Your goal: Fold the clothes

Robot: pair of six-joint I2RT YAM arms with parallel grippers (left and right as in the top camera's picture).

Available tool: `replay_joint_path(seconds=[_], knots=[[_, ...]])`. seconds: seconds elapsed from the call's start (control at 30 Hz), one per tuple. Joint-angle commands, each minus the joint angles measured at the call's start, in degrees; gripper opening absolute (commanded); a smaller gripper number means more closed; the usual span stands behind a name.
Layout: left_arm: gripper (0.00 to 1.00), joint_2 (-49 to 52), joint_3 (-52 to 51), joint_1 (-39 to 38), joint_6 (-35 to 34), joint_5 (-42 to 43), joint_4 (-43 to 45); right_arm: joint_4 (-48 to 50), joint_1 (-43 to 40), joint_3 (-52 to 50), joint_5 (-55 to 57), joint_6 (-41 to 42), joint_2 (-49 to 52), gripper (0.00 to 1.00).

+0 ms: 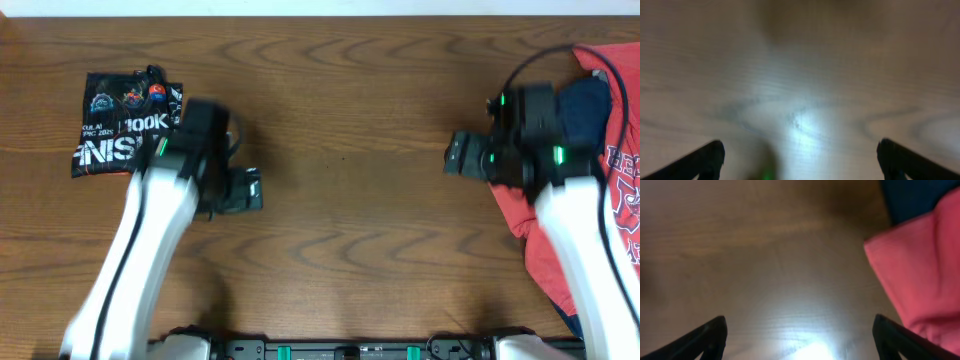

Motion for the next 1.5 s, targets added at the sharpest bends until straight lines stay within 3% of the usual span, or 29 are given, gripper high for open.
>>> replay_joint_path(seconds=[0.0, 0.17, 0.33, 0.47, 0.73, 1.13, 1.47], knots=[[0.98, -14.56, -8.57, -0.24, -3.39, -4.39, 5.2, 6.47, 5.03, -9.86, 9.01, 3.41, -12.52, 0.99], [0.98, -35.26, -16.35, -0.24, -3.67, -4.37, 15.28, 16.15, 9.33, -21.64, 14.47, 3.43, -27.45, 0.99], [0.98, -49.31, -16.39, -0.24, -3.67, -4.39, 14.93, 9.27, 9.38, -25.44, 13.92, 3.41, -35.85, 0.99], [0.98, -54.88, -16.39, -0.24, -3.67, -4.39, 14.93, 2.71, 9.38, -25.44, 13.92, 3.41, -36.81, 0.99], [0.98, -57.13, -16.39, -0.24, -3.67, -4.37, 14.88, -6.58, 9.38, -25.44, 13.92, 3.41, -36.65, 0.99], [0.98, -57.11, -16.39, -0.24, -3.67, -4.37, 14.88, -7.39, 9.01, -25.44, 13.9, 3.41, -37.42, 0.99], [0.98, -57.11, -16.39, -0.24, -3.67, -4.39, 14.88, -8.0, -1.2, -27.67, 13.9, 3.37, -50.29, 0.99]])
